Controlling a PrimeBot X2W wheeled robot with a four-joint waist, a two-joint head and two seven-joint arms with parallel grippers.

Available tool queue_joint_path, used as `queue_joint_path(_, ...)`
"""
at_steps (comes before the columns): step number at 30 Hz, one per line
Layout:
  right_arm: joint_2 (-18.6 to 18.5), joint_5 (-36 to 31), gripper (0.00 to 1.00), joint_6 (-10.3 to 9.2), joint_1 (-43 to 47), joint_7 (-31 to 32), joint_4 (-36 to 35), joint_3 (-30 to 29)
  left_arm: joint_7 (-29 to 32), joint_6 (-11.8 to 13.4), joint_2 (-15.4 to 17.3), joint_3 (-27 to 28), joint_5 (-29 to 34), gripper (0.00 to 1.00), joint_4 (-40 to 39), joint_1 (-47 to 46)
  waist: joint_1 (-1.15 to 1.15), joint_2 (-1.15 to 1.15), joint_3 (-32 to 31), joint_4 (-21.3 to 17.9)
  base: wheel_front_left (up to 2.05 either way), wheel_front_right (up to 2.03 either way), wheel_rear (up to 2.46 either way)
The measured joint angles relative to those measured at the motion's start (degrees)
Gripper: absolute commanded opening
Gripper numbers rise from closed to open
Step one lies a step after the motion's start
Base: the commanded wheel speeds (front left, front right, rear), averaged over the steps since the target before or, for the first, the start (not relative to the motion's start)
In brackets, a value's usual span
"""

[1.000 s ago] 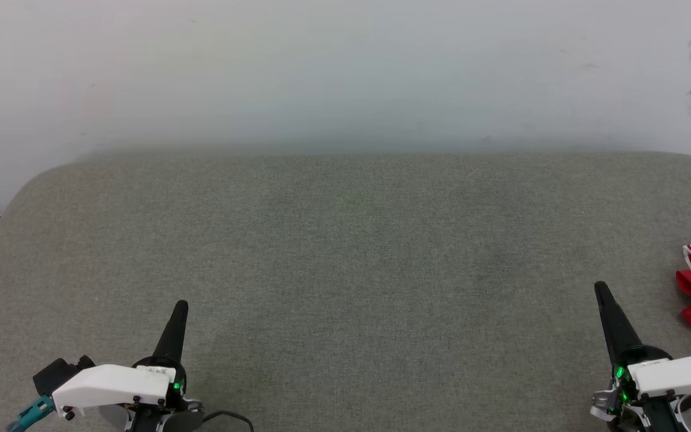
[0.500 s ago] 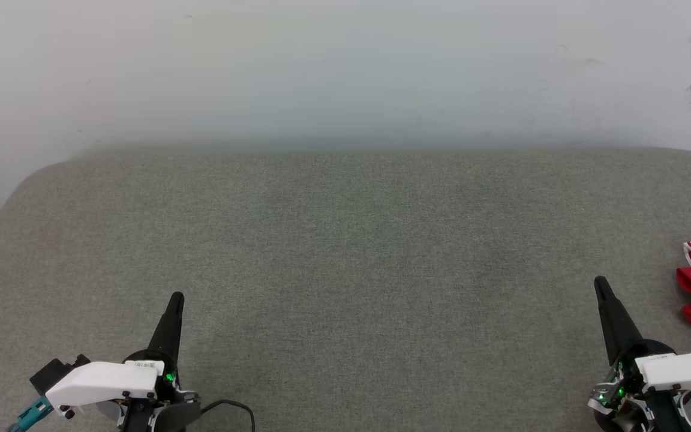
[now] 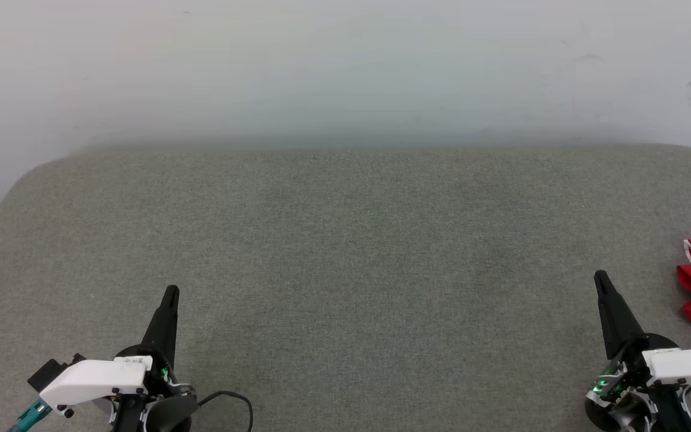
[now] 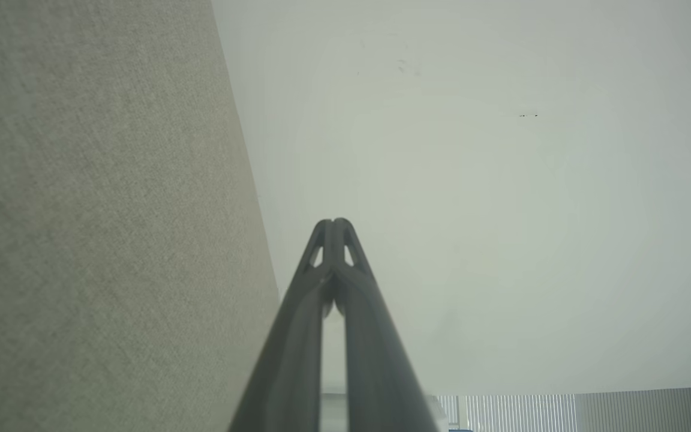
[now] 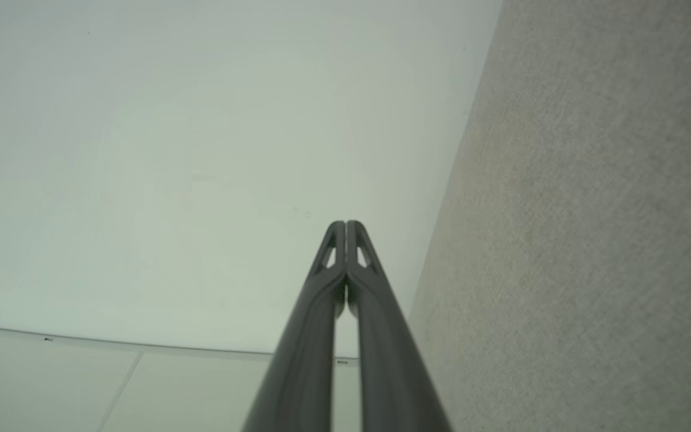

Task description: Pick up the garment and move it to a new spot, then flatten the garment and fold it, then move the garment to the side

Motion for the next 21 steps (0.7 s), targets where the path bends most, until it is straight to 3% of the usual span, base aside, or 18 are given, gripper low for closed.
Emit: queue_joint_path(21,0.00,2.32,0.00,0.00,-0.34,0.18,0.58,0.00,0.54,-0.43,-0.16,0.48,-2.07,0.00,0.09,-0.34,0.00,0.00,0.20,-0.06,0.00,0.00,0.00)
